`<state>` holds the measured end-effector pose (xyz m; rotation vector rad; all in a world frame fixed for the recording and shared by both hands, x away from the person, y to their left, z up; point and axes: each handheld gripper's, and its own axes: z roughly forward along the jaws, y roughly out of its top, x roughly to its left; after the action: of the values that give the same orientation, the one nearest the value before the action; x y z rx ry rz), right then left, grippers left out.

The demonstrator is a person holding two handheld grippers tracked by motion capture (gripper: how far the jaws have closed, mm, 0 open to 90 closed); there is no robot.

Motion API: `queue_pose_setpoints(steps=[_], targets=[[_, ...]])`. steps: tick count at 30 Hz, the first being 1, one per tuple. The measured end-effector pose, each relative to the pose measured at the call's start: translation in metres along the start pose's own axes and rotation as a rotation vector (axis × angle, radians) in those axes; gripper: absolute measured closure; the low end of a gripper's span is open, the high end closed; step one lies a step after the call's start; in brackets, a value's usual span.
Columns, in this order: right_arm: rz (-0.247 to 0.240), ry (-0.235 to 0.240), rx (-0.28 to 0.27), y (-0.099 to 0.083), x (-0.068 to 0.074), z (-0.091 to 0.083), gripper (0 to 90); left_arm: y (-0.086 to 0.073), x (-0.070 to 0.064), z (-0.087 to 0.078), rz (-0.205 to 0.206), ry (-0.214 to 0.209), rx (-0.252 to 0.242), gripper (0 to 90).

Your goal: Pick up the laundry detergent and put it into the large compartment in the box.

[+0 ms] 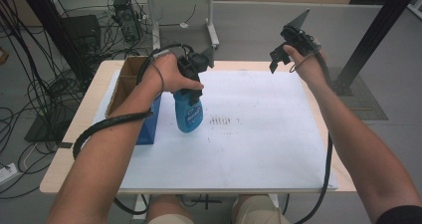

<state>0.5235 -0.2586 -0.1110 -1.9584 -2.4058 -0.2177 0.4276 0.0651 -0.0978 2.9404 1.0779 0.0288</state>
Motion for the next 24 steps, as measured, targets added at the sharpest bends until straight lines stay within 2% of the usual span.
queue_pose_setpoints(steps=[3, 4, 5, 6, 7, 8, 13, 18, 21, 24], targets=[[0.001, 0.0, -0.001, -0.001, 0.001, 0.0, 7.6, 0.001, 0.001, -0.022, -0.022, 0.009, -0.004, 36.3], [-0.004, 0.0, 0.003, -0.001, 0.002, 0.0, 7.6, 0.001, 0.001, -0.037, -0.048, 0.014, -0.01, 36.3], [-0.004, 0.0, 0.003, -0.001, 0.002, 0.0, 7.6, 0.001, 0.001, -0.037, -0.048, 0.014, -0.01, 36.3], [-0.005, 0.001, 0.004, -0.001, 0.003, 0.0, 7.6, 0.001, 0.003, -0.045, -0.06, 0.015, -0.012, 36.3], [-0.009, 0.002, 0.003, -0.001, 0.004, 0.0, 7.6, 0.0, 0.007, -0.061, -0.097, 0.01, -0.023, 36.2], [-0.009, 0.002, 0.003, -0.001, 0.004, 0.0, 7.6, 0.0, 0.007, -0.061, -0.097, 0.01, -0.023, 36.3], [-0.015, 0.005, -0.001, -0.003, 0.004, -0.002, 7.6, 0.0, 0.013, -0.099, -0.164, 0.026, -0.035, 36.3], [-0.012, 0.007, 0.0, -0.005, 0.002, -0.004, 7.6, -0.001, 0.017, -0.137, -0.246, 0.054, -0.058, 36.4], [-0.015, 0.008, 0.002, -0.006, 0.001, -0.005, 7.6, -0.004, 0.023, -0.154, -0.298, 0.061, -0.07, 36.4], [-0.008, 0.014, -0.004, -0.008, -0.002, -0.007, 7.6, -0.009, 0.029, -0.172, -0.365, 0.068, -0.084, 36.4]])
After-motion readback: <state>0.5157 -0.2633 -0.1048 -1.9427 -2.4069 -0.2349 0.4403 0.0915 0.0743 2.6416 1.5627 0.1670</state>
